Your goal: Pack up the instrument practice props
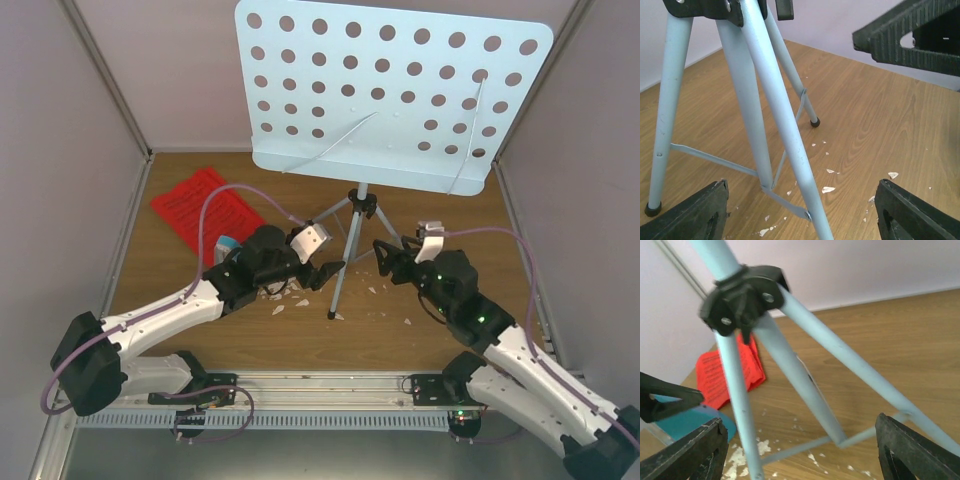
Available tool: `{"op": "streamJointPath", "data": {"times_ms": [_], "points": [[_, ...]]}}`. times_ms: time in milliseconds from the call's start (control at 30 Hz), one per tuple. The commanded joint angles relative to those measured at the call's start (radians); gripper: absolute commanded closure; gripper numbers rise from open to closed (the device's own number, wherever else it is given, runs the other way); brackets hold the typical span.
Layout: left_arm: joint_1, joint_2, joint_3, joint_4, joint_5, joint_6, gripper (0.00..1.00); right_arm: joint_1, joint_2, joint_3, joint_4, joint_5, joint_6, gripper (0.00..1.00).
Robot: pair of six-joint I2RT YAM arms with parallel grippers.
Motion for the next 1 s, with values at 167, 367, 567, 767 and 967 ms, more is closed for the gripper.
{"op": "streamJointPath", "data": {"times_ms": [167, 367, 567, 767, 967], "points": [[-0.009, -0.031, 0.003, 0.045, 0.027, -0.109, 0.14, -0.230, -0.008, 0.059, -0.095, -0.199, -0.065, 0.18], [-0.004, -0.128, -0.080, 0.127, 0.056, -0.342, 0.12, -0.561, 0.083, 0.088, 0.031, -0.643, -0.051, 0.17], [0.025, -0.163, -0.109, 0.143, 0.134, -0.518, 0.11, -0.771, 0.234, 0.059, 0.451, -1.056, 0.134, 0.15], [0.059, -0.139, -0.114, 0.210, 0.208, -0.582, 0.13, -0.740, 0.388, 0.128, 0.767, -1.174, 0.207, 0.14], [0.062, -0.025, -0.075, 0.269, 0.297, -0.487, 0.24, -0.572, 0.540, 0.277, 0.849, -1.282, 0.147, 0.30]]}}
